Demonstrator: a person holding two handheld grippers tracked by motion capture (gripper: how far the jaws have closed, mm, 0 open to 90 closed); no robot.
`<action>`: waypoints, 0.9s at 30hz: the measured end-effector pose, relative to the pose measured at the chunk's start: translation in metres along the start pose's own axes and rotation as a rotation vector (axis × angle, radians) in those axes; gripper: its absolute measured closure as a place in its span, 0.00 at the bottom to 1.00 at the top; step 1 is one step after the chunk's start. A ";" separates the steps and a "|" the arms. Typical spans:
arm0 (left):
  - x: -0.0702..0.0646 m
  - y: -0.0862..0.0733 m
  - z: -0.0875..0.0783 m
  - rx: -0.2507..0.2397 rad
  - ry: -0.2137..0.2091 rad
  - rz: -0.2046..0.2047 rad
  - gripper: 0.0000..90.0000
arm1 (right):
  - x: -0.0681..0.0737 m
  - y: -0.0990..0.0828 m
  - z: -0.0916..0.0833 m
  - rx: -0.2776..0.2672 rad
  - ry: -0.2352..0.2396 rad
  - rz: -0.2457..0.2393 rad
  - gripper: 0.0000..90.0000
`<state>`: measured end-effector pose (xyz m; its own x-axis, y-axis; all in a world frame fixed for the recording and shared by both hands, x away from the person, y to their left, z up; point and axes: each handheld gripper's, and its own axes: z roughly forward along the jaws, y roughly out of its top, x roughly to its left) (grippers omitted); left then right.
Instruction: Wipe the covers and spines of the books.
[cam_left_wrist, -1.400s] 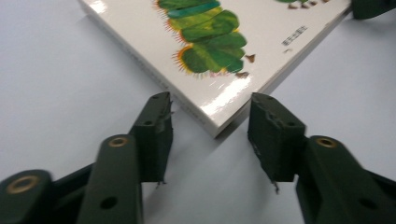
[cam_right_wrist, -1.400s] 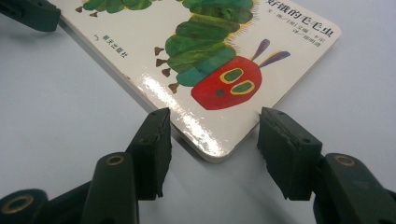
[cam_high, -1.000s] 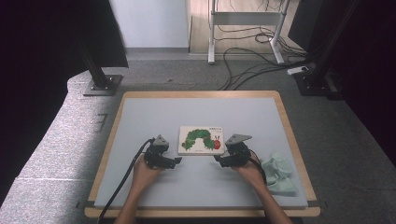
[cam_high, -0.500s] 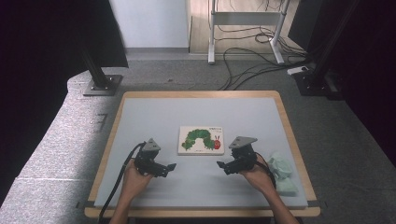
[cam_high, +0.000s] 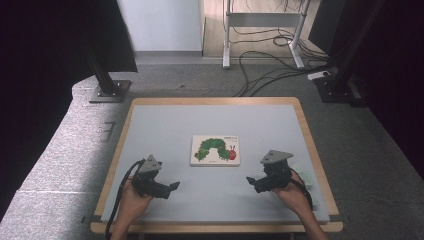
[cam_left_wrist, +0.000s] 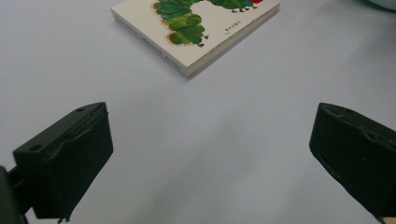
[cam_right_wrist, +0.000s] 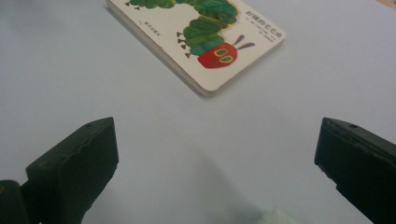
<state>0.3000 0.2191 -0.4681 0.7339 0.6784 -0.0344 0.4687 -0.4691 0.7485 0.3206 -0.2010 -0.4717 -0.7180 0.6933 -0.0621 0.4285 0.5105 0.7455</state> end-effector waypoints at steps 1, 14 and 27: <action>0.000 -0.002 -0.001 -0.003 0.003 -0.003 0.00 | -0.001 -0.002 -0.002 -0.001 -0.003 0.002 0.00; 0.014 -0.039 0.000 0.016 0.039 -0.046 0.00 | -0.023 -0.041 -0.029 -0.008 -0.086 0.083 0.00; 0.011 -0.054 0.028 0.129 0.049 -0.014 0.00 | -0.030 -0.078 -0.013 0.026 -0.104 0.139 0.00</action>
<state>0.2965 0.2362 -0.5275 0.7033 0.7108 -0.0099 0.5408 -0.5260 0.6563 0.3013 -0.2683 -0.5191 -0.5907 0.8064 -0.0282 0.5347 0.4175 0.7347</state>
